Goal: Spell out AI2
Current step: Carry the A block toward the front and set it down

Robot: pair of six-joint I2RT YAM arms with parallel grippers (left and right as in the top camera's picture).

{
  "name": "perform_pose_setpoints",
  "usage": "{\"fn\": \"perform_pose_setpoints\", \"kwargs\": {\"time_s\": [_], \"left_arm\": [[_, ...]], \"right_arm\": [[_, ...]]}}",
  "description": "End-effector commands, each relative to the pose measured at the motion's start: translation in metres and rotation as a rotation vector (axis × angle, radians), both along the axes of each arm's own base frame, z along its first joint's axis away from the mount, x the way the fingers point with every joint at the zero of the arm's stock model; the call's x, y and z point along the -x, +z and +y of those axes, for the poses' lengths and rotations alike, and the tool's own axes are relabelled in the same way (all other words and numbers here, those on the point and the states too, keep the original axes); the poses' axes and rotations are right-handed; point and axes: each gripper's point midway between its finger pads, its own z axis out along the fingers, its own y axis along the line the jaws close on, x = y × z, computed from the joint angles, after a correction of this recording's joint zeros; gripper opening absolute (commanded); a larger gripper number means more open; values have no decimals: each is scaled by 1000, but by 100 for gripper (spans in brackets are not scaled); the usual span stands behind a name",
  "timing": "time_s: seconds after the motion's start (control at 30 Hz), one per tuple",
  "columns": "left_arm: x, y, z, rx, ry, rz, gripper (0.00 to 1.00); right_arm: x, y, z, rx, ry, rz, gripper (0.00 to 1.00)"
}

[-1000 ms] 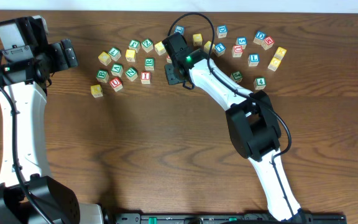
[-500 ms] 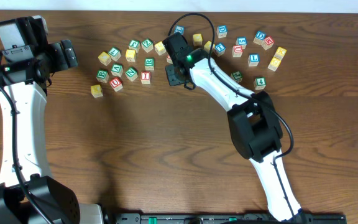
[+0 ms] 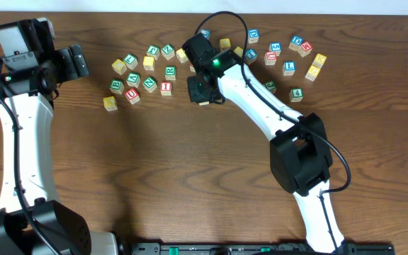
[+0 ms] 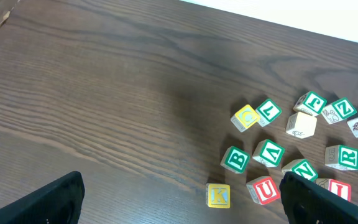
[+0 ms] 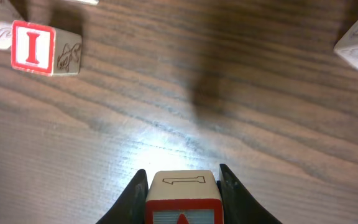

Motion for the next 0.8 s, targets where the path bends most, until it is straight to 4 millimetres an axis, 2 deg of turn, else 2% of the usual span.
{"fn": "perform_pose_setpoints", "kwargs": {"time_s": [0.0, 0.1, 0.3, 0.77], "left_arm": [[-2, 12, 0, -13, -5, -23, 99], [-2, 12, 0, -13, -5, -23, 99], [-2, 12, 0, -13, -5, -23, 99], [-2, 12, 0, -13, -5, -23, 99]], "right_arm": [[14, 2, 14, -7, 11, 13, 13], [25, -2, 23, 7, 37, 21, 14], [40, -18, 29, 39, -20, 33, 14], [41, -43, 37, 14, -216, -17, 15]]}}
